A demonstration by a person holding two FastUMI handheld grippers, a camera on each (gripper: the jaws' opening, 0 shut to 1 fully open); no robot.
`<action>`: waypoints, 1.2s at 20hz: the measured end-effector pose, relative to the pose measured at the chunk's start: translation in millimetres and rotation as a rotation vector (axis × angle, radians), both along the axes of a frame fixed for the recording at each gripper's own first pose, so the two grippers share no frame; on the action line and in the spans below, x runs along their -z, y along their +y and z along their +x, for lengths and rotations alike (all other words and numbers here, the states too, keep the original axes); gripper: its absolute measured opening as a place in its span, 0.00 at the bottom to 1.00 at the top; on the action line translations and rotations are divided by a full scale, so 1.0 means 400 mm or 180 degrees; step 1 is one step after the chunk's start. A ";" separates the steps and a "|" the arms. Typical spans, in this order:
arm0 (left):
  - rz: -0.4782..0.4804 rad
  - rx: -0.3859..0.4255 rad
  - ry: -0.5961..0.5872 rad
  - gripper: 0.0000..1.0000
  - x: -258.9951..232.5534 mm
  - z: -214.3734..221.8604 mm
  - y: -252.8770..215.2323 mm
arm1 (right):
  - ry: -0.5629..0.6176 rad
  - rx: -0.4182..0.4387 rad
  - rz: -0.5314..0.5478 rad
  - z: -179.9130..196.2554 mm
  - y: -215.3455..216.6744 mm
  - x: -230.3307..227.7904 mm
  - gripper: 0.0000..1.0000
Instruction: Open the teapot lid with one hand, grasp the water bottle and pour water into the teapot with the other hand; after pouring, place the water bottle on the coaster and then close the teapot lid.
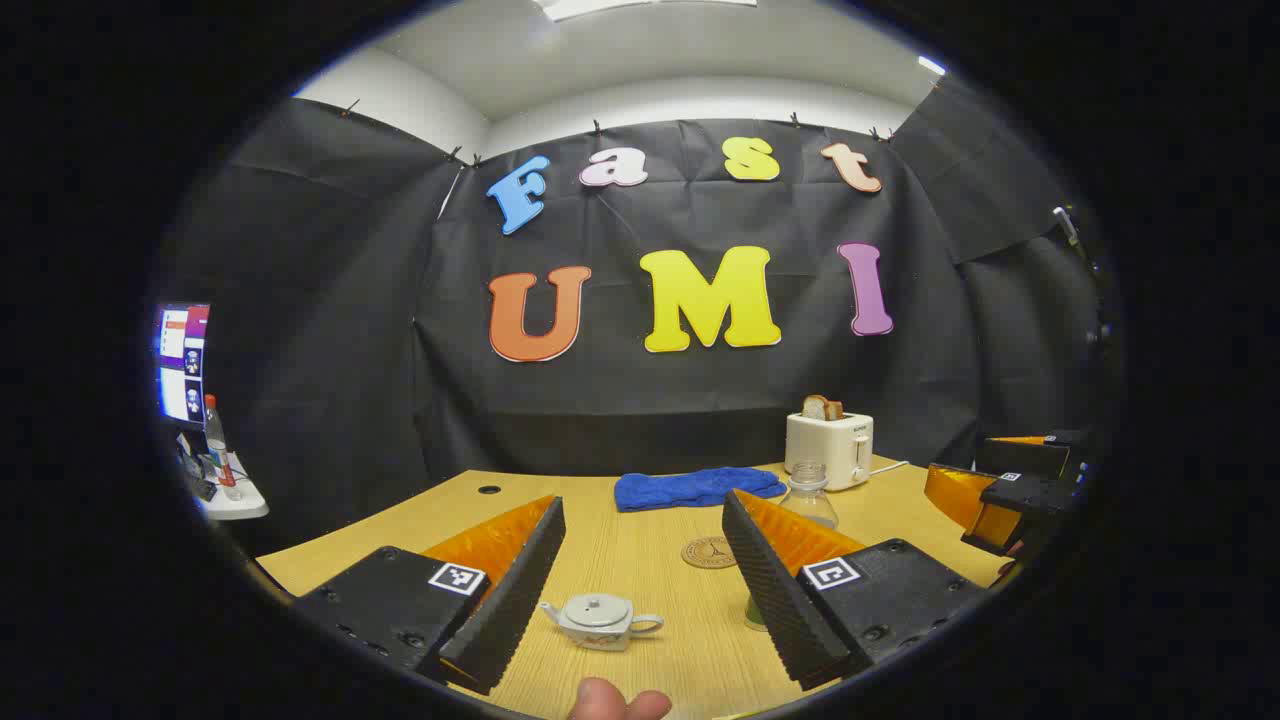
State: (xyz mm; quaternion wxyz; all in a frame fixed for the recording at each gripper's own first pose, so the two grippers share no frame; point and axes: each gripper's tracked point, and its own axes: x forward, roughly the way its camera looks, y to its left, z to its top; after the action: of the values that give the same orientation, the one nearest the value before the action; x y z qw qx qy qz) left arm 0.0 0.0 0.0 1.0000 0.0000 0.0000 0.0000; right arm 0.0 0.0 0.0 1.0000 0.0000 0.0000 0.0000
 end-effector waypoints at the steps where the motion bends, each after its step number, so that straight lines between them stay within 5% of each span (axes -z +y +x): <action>1: -0.0006 -0.0003 0.0024 0.99 0.006 -0.002 0.001 | 0.0002 -0.0001 0.0005 0.001 0.000 -0.003 0.95; 17: 0.0017 -0.0121 -0.0035 0.99 0.004 -0.006 0.024 | -0.0035 -0.0247 0.0015 0.013 0.021 0.011 0.95; 24: -0.0034 -0.0264 0.0317 0.99 0.132 -0.026 0.090 | 0.0168 -0.0398 -0.0107 0.034 0.025 0.102 0.96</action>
State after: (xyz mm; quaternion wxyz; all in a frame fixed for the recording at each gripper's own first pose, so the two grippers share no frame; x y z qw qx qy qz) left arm -10.3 36.1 -52.9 0.9979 -0.0053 0.0498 0.0415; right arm 13.4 9.8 -40.7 0.9976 -0.0168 0.0264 0.0625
